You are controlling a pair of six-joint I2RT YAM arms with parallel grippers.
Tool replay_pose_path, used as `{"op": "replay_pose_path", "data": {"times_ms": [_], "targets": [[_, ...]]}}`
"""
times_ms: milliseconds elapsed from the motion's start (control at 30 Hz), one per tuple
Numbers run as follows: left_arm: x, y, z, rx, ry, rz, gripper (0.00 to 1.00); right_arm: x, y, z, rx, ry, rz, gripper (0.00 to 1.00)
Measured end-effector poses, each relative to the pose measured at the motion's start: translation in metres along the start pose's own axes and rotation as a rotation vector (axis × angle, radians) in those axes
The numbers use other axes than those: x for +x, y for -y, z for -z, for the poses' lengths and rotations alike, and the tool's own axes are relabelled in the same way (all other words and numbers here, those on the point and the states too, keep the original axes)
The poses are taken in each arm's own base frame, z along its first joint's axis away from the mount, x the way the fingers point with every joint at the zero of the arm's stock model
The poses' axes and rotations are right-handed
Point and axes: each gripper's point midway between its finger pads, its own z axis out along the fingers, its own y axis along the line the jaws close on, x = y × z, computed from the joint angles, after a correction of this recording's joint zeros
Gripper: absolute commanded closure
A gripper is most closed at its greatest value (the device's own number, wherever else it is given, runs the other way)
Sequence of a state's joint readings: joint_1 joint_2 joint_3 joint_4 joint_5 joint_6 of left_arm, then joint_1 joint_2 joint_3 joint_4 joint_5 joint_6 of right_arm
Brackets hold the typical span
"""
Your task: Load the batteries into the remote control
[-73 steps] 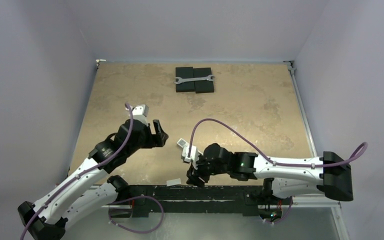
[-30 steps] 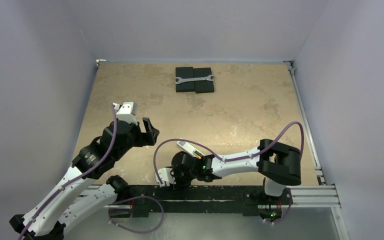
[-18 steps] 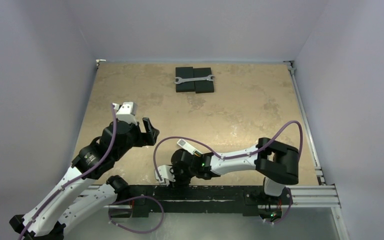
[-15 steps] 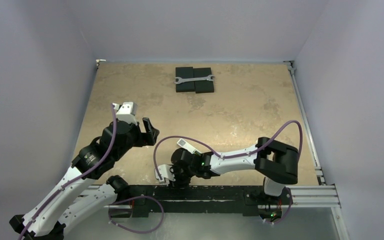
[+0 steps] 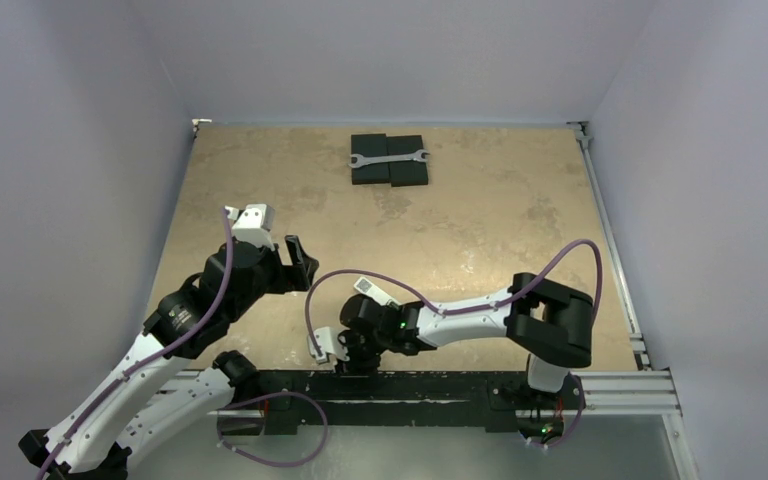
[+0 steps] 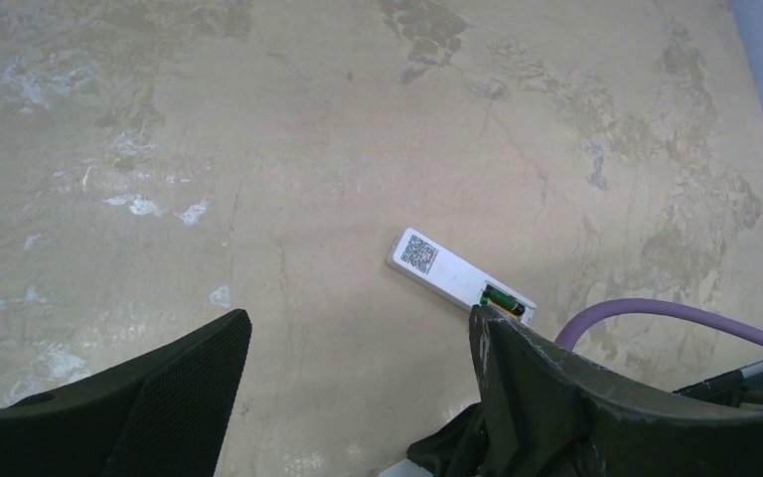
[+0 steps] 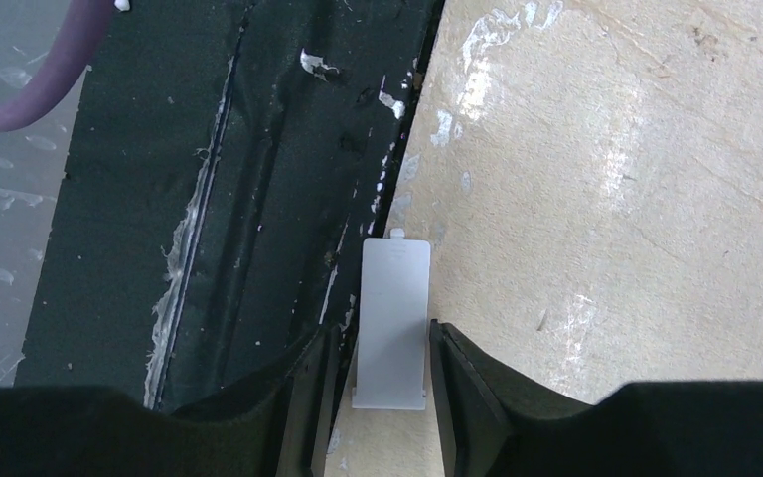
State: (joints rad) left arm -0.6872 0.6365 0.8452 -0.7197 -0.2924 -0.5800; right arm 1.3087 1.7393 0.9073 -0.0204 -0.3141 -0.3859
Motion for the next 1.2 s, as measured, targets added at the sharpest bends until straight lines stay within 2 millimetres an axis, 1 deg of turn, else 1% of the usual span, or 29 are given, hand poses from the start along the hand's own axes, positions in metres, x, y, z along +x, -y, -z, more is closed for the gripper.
{"op": "replay_pose_path", "data": {"times_ms": [67,200,367,467,700,967,1200], "targets": [[0.0000,0.0000,0.0000,0.000,0.000,0.000,0.19,0.0000,-0.0009,-0.0002,-0.006,-0.003,-0.007,0.54],[0.0000,0.0000,0.0000,0.000,0.000,0.000,0.19,0.0003,-0.0029,-0.0007,-0.021,-0.007,-0.023,0.59],[0.0001,0.0000,-0.0001,0.000,0.000,0.000,0.19,0.0007,-0.0055,-0.0014,-0.037,-0.018,-0.043,0.62],[0.0001,0.0000,-0.0001,0.000,0.000,0.000,0.19,0.0009,-0.0063,-0.0012,-0.041,-0.024,-0.053,0.57],[0.0001,-0.0001,-0.0002,-0.001,-0.001,-0.001,0.18,0.0021,-0.0050,-0.0005,-0.029,-0.034,-0.074,0.55],[0.0010,-0.0002,-0.0013,-0.004,-0.006,-0.002,0.18,0.0028,-0.0064,-0.0001,-0.031,-0.038,-0.091,0.53],[0.0019,-0.0003,-0.0027,-0.007,-0.011,-0.004,0.18,0.0028,-0.0068,0.0001,-0.030,-0.040,-0.102,0.54]]}}
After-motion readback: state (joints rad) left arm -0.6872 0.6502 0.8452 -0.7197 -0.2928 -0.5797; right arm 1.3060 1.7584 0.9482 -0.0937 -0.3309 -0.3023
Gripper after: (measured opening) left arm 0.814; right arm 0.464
